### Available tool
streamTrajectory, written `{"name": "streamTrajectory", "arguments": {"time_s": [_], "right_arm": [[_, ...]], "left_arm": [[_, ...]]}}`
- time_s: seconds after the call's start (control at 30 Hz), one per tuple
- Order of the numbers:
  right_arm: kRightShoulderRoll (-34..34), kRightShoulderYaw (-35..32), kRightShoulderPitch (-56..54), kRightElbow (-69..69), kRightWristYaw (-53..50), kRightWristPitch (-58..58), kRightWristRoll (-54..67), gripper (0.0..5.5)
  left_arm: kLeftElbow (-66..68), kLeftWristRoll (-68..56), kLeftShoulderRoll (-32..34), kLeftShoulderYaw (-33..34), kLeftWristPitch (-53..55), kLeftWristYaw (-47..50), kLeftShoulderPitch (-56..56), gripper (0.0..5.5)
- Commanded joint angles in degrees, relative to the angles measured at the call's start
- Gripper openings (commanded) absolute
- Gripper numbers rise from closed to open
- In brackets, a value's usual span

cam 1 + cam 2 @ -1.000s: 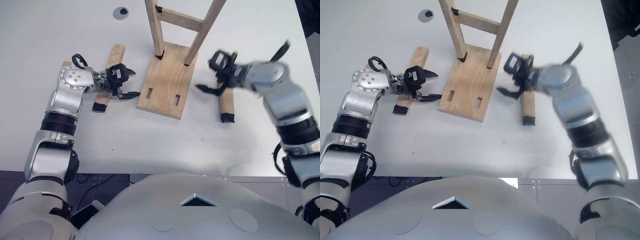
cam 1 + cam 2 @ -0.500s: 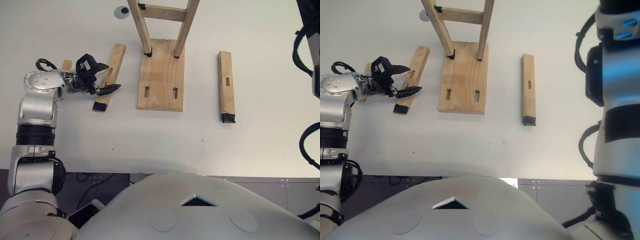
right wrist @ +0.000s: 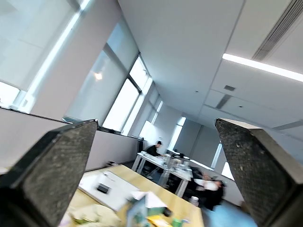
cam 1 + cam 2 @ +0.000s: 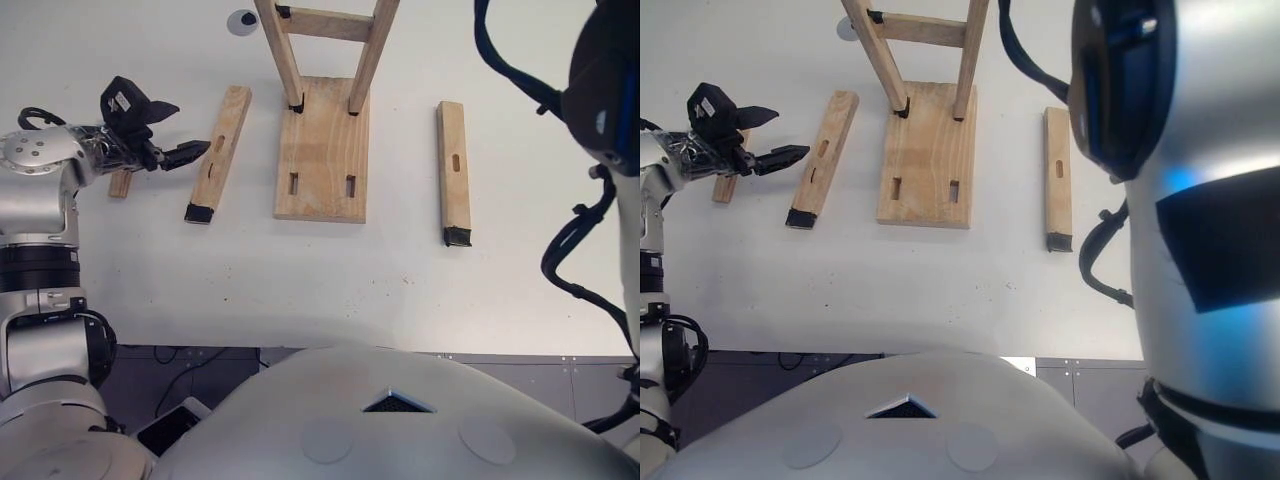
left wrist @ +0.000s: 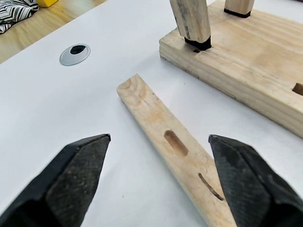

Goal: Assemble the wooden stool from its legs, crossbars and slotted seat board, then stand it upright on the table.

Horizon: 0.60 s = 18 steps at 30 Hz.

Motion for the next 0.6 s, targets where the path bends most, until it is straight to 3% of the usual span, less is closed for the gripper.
{"name": "streamTrajectory", "arguments": {"time_s": [0.03,0.3,0.5,0.6], "right_arm": [[-0.89,-0.02,-0.32,2.24,-0.58,-3.03,0.66,4.54],[0.64,1.15,-3.25,11.21,-1.54,-6.34,0.73,4.54],[-3.01,1.43,-2.42,3.64,1.10,1.10,2.32,4.54],[-5.83,4.03,6.84,-1.83,2.57,-1.42,-0.33,4.54]], "left_arm": [[-1.66,-0.85,-1.04,1.21,0.75,2.08,1.32,3.82],[-1.09,-1.59,-2.23,2.10,-0.18,4.43,3.05,3.82],[0.19,-1.81,-2.91,2.58,-1.54,5.73,1.11,3.82],[0.38,-3.07,-6.55,6.48,-4.50,12.65,-0.27,3.82]]}}
